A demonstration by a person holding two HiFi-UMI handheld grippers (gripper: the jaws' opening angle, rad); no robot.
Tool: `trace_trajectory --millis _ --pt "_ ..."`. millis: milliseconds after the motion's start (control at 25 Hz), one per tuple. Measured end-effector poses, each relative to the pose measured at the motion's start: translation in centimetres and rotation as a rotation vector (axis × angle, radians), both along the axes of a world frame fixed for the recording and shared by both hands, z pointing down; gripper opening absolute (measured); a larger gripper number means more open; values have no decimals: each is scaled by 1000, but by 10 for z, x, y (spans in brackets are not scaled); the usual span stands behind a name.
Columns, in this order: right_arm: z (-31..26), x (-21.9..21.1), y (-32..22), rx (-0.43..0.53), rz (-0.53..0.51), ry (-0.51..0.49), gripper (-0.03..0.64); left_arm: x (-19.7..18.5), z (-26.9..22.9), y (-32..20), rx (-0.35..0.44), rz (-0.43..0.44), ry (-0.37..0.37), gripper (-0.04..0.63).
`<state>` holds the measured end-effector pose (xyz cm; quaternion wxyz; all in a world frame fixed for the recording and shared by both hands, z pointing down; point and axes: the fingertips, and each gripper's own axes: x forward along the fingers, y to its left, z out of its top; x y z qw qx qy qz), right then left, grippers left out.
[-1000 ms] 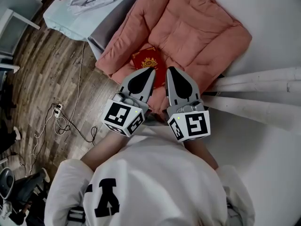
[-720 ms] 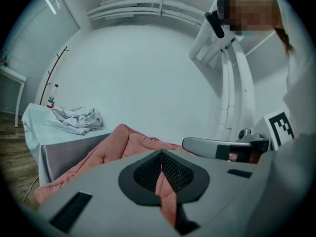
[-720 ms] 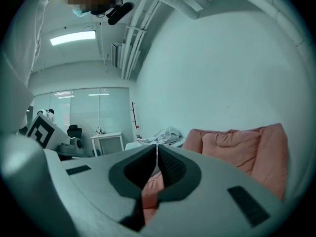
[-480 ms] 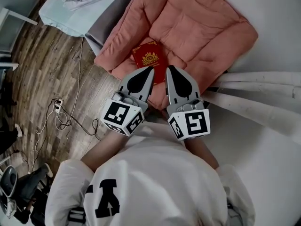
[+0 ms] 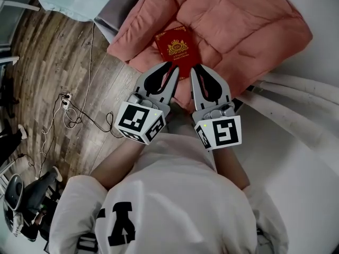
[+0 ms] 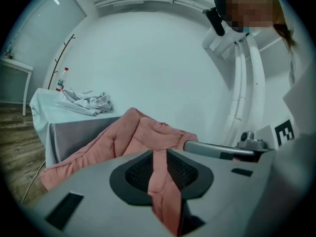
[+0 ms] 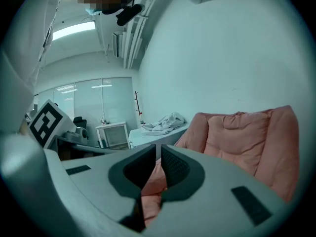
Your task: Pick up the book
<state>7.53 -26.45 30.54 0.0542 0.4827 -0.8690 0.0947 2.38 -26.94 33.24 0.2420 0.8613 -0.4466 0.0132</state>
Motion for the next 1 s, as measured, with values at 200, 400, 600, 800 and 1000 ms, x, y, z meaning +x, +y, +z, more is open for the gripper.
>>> trace_trajectory --millis 200,400,600,800,1000 --pt "33 -3 -10 -41 -10 16 35 -10 29 -8 -42 -17 -14 107" --pt "65 3 -17 -91 -27 40 99 -10 52 -16 -78 -29 -12 120" --pt "96 7 -27 -127 -29 64 130 -12 80 -21 -117 -50 -13 135" --pt "131 7 -37 -165 -39 88 147 -16 115 -23 -175 -61 -31 139" --pt "163 13 -40 -202 -30 103 158 -18 143 -23 -212 -78 -30 144"
